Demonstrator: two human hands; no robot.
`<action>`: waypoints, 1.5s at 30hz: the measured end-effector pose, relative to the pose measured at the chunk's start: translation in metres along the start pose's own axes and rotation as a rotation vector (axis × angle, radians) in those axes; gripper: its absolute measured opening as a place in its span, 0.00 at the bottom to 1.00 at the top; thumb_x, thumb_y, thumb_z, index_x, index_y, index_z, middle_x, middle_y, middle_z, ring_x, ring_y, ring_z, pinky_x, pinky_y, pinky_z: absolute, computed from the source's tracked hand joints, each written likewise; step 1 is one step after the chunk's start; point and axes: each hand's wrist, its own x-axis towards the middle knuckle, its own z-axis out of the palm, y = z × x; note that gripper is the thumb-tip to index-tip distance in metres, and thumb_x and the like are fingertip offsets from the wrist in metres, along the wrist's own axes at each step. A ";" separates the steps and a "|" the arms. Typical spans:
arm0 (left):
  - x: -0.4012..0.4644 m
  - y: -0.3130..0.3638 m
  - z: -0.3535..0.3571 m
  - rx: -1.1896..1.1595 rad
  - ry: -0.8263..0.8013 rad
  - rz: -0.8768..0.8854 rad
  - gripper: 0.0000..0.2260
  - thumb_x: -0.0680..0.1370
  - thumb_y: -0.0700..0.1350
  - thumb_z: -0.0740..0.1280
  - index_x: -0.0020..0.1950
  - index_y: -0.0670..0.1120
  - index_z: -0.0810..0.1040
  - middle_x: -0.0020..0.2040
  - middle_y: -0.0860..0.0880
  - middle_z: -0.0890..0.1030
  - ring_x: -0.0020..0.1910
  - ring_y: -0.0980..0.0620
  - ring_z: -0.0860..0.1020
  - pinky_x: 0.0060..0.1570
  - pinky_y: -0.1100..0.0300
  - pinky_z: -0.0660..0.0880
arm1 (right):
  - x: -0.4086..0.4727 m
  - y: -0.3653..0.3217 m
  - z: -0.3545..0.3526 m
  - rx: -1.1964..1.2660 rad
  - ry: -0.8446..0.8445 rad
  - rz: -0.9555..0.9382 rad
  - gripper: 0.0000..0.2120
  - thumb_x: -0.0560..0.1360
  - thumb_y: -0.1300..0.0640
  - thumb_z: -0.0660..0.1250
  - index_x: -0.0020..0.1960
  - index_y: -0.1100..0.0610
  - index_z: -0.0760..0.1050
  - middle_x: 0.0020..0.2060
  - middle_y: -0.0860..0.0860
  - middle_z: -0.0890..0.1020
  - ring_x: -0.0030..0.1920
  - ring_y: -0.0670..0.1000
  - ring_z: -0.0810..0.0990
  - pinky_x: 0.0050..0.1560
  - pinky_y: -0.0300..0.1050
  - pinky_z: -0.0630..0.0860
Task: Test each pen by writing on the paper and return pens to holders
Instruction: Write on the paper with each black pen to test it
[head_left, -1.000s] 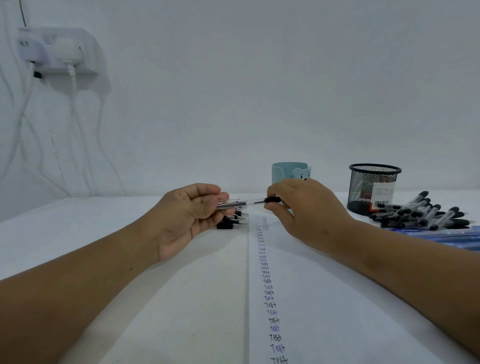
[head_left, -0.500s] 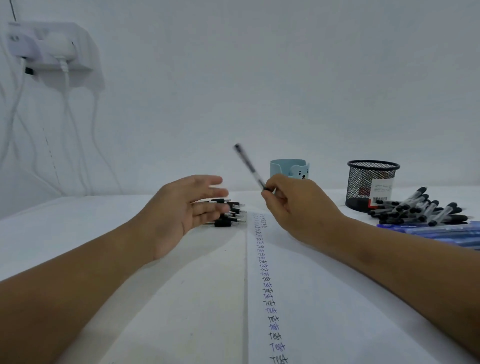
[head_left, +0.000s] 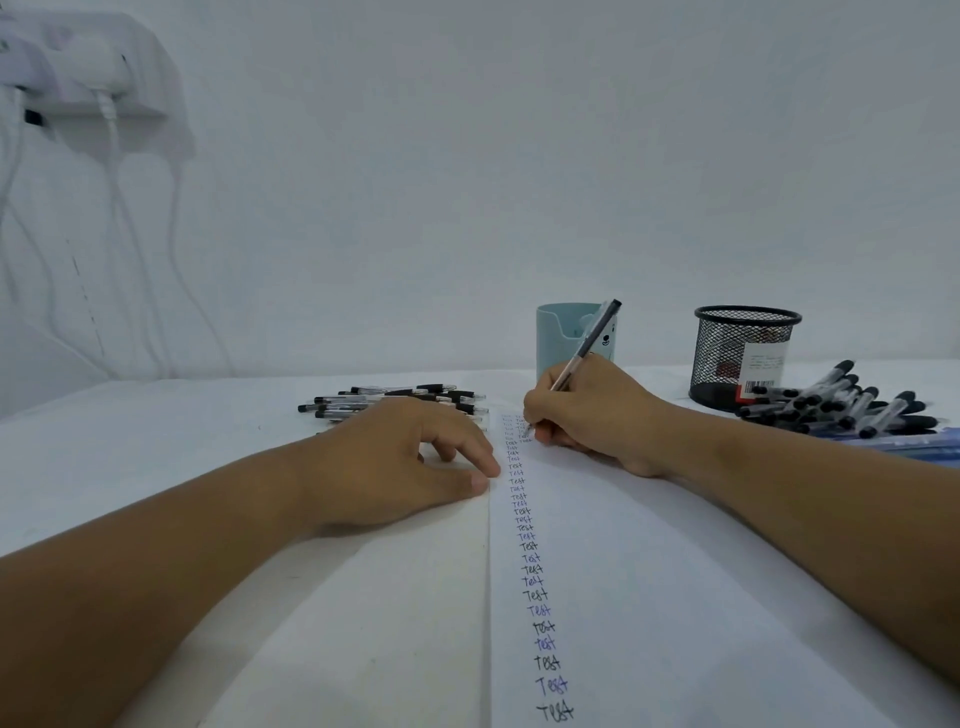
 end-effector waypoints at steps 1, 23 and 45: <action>0.000 0.000 0.000 0.000 -0.002 -0.002 0.05 0.76 0.50 0.74 0.50 0.59 0.86 0.56 0.66 0.82 0.56 0.60 0.78 0.48 0.70 0.74 | 0.000 0.000 0.001 -0.032 0.008 -0.006 0.08 0.71 0.60 0.70 0.34 0.57 0.77 0.30 0.54 0.83 0.26 0.47 0.74 0.28 0.38 0.68; 0.001 -0.003 -0.002 0.003 -0.040 0.002 0.05 0.78 0.50 0.72 0.52 0.59 0.85 0.57 0.65 0.81 0.59 0.60 0.78 0.52 0.68 0.74 | 0.001 0.004 0.002 -0.152 -0.035 -0.082 0.06 0.71 0.58 0.69 0.35 0.56 0.79 0.30 0.50 0.83 0.33 0.49 0.74 0.38 0.44 0.70; -0.001 0.001 -0.003 0.015 -0.054 -0.019 0.06 0.78 0.52 0.71 0.53 0.60 0.85 0.57 0.68 0.80 0.60 0.61 0.77 0.53 0.69 0.74 | 0.000 0.003 0.001 -0.205 -0.009 -0.122 0.07 0.71 0.59 0.67 0.34 0.57 0.76 0.28 0.51 0.80 0.30 0.49 0.72 0.33 0.40 0.68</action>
